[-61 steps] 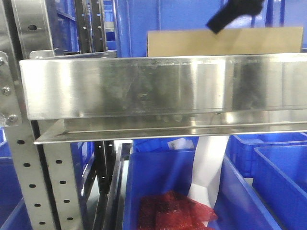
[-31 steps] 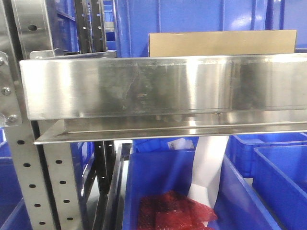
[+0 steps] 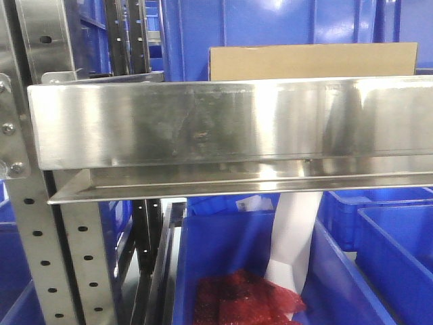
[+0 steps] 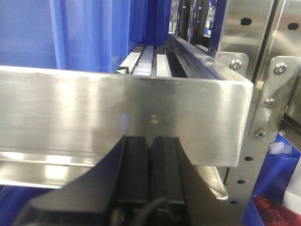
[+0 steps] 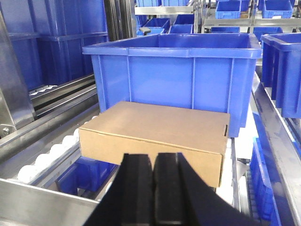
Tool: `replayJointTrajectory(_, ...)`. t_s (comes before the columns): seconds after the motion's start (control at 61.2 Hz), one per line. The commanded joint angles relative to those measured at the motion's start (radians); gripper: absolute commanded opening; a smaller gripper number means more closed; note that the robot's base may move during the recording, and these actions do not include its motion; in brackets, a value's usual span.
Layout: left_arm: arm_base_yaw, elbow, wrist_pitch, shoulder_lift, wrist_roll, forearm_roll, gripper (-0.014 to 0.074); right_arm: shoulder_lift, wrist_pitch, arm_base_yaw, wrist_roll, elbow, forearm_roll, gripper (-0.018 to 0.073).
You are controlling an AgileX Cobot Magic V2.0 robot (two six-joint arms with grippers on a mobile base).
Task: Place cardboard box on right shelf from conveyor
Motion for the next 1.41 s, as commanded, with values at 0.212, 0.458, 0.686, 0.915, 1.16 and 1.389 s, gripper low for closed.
replayJointTrajectory(0.212, -0.001, 0.009, -0.085, -0.014, 0.000, -0.006, -0.0116, -0.002, -0.086, -0.004, 0.003, -0.027, -0.015, 0.0059)
replayJointTrajectory(0.458, -0.001, 0.009, -0.085, -0.014, 0.000, -0.006, -0.0116, -0.002, -0.092, -0.004, 0.003, -0.026, -0.016, 0.0059)
replayJointTrajectory(0.686, -0.001, 0.009, -0.085, -0.014, 0.000, -0.006, -0.0116, -0.086, -0.088, -0.070, -0.124, 0.022, 0.045, 0.0059)
replayJointTrajectory(0.915, -0.001, 0.009, -0.085, -0.014, 0.000, -0.006, -0.0116, -0.273, -0.137, -0.263, -0.203, 0.238, 0.137, 0.0059)
replayJointTrajectory(1.16, -0.001, 0.009, -0.085, -0.014, 0.000, -0.006, -0.0116, -0.423, -0.230, -0.319, -0.203, 0.455, 0.137, 0.0059)
replayJointTrajectory(1.389, -0.001, 0.009, -0.085, -0.014, 0.000, -0.006, -0.0116, -0.521, -0.262, -0.319, -0.199, 0.571, 0.140, 0.0059)
